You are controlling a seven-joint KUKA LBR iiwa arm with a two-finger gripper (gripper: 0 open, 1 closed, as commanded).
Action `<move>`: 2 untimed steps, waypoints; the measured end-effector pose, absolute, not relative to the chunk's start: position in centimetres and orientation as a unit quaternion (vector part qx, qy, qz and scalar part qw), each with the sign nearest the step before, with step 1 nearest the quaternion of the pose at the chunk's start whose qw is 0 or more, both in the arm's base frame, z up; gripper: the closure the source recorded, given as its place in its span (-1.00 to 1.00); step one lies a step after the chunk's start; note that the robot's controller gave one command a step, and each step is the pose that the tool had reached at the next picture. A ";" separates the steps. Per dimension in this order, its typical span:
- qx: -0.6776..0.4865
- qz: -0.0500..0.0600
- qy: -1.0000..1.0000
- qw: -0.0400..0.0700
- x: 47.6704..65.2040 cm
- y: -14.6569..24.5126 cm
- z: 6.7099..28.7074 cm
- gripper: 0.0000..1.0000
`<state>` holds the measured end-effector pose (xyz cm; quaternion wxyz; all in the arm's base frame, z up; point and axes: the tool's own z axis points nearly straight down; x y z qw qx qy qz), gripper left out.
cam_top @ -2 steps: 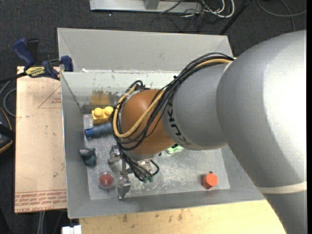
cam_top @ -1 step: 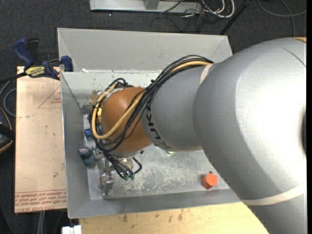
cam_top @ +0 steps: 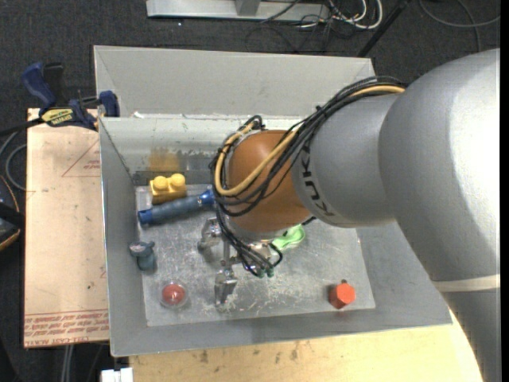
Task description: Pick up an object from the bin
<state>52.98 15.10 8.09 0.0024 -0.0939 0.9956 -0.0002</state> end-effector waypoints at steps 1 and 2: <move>-0.173 0.001 0.985 0.003 50.7 20.0 7.9 -1.00; -0.227 -0.002 0.974 0.001 49.8 24.8 7.8 -1.00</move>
Offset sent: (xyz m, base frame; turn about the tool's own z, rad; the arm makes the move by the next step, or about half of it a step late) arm -0.0240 0.0465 -0.0037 -0.1600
